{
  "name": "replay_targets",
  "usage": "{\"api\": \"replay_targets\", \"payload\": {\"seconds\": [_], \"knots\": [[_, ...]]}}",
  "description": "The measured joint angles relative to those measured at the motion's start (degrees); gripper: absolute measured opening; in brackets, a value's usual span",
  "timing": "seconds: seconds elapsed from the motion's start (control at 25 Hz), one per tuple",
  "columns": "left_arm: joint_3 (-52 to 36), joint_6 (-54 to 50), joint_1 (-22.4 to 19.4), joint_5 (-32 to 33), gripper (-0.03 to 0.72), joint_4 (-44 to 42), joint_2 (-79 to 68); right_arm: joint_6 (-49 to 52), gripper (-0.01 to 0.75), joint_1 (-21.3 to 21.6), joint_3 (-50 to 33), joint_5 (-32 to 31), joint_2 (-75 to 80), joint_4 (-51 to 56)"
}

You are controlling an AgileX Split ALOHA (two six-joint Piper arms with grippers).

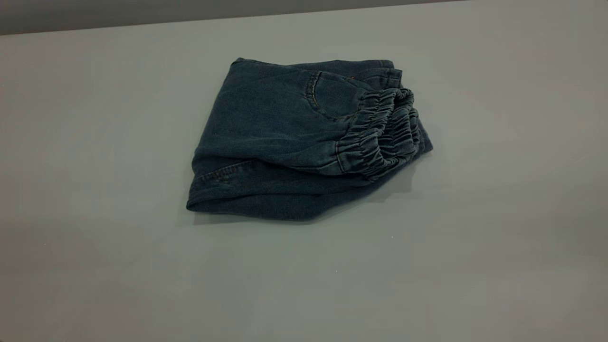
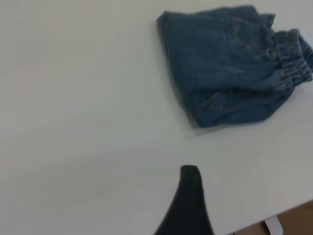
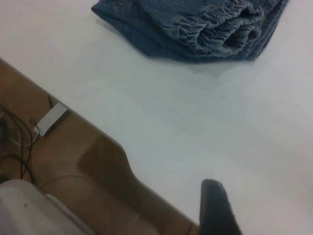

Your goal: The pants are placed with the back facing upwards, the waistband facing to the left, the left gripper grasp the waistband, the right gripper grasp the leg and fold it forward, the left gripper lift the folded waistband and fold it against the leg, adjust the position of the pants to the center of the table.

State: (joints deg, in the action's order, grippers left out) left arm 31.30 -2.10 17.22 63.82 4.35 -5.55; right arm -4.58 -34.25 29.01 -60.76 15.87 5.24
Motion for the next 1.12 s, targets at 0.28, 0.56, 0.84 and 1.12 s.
{"api": "replay_targets", "payload": {"seconds": [0.28, 0.56, 0.84, 1.12], "knots": [[-2.27, -0.12, 0.0, -2.79, 0.561, 0.11, -0.04, 0.0, 0.357, 0.0, 0.0, -0.17, 0.05, 0.01], [-2.57, -0.16, 0.0, -2.21, 0.561, 0.11, -0.04, 0.0, 0.357, 0.0, 0.0, -0.23, 0.03, 0.01], [-2.57, -0.11, 0.0, -2.21, 0.561, 0.11, -0.04, -0.13, 0.357, 11.45, 0.05, -0.35, -3.26, 0.65], [-2.52, 0.03, -2.65, -2.21, 0.561, 0.18, -0.04, -0.14, 0.357, 29.43, 0.05, -0.39, -11.49, 0.58]]}}
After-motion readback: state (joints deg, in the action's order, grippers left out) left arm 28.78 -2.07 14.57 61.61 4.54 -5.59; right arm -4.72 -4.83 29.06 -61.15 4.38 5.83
